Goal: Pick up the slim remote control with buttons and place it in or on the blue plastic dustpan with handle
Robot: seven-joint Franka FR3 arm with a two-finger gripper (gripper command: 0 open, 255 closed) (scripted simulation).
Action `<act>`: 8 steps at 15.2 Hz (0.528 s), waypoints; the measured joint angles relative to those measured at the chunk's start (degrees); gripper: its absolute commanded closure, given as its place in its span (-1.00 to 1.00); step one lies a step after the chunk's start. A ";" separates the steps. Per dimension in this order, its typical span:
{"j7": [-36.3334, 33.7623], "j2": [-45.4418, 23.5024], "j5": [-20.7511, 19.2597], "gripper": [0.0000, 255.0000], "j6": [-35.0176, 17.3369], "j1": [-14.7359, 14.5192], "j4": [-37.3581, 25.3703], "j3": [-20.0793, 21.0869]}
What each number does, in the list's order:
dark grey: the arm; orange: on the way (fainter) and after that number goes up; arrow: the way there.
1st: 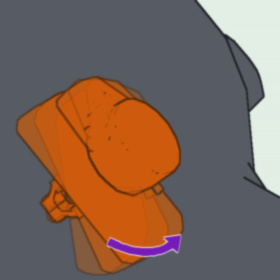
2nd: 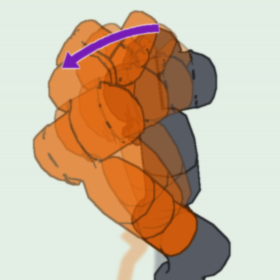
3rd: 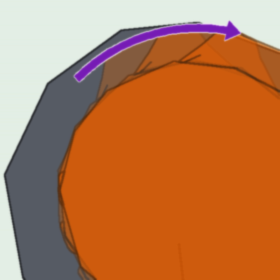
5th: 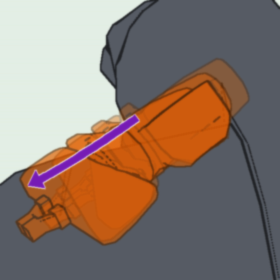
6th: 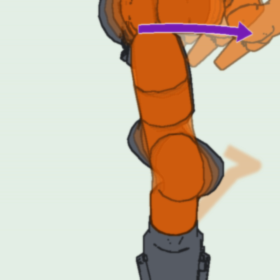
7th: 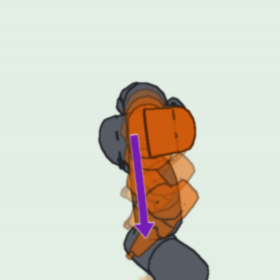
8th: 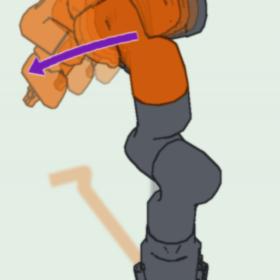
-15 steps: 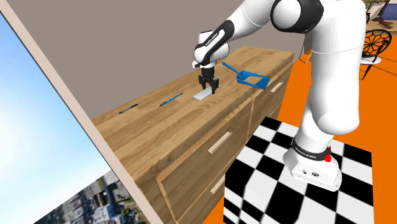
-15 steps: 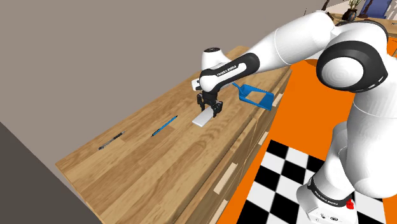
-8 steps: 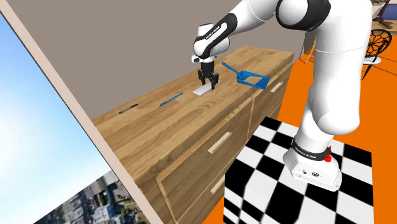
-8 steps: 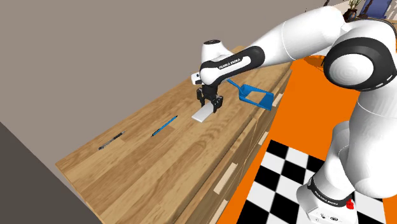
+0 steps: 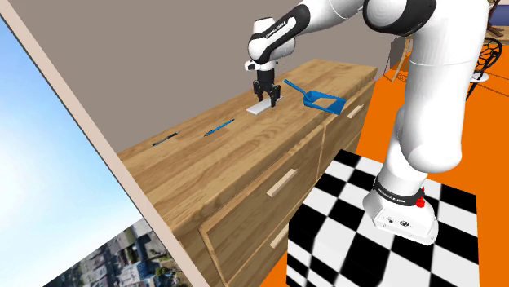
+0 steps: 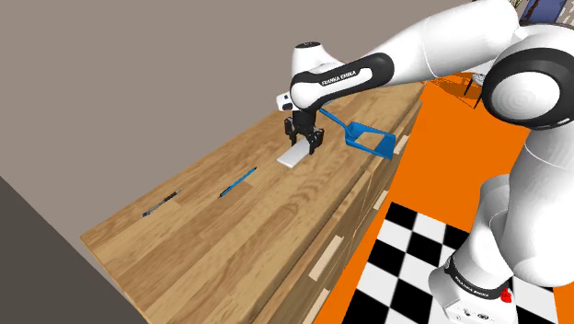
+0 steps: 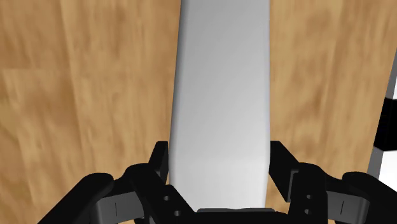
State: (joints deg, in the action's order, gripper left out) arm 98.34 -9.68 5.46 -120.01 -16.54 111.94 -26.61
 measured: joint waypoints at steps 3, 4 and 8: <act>-0.32 0.94 -0.57 1.00 2.15 -0.06 -1.33 -0.14; -0.46 1.37 -0.81 1.00 2.70 -0.11 -1.49 -0.18; -0.92 2.26 -1.35 1.00 5.55 -0.24 -3.57 -0.24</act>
State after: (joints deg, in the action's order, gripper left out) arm 97.43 -7.42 4.12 -114.46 -16.78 108.37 -26.85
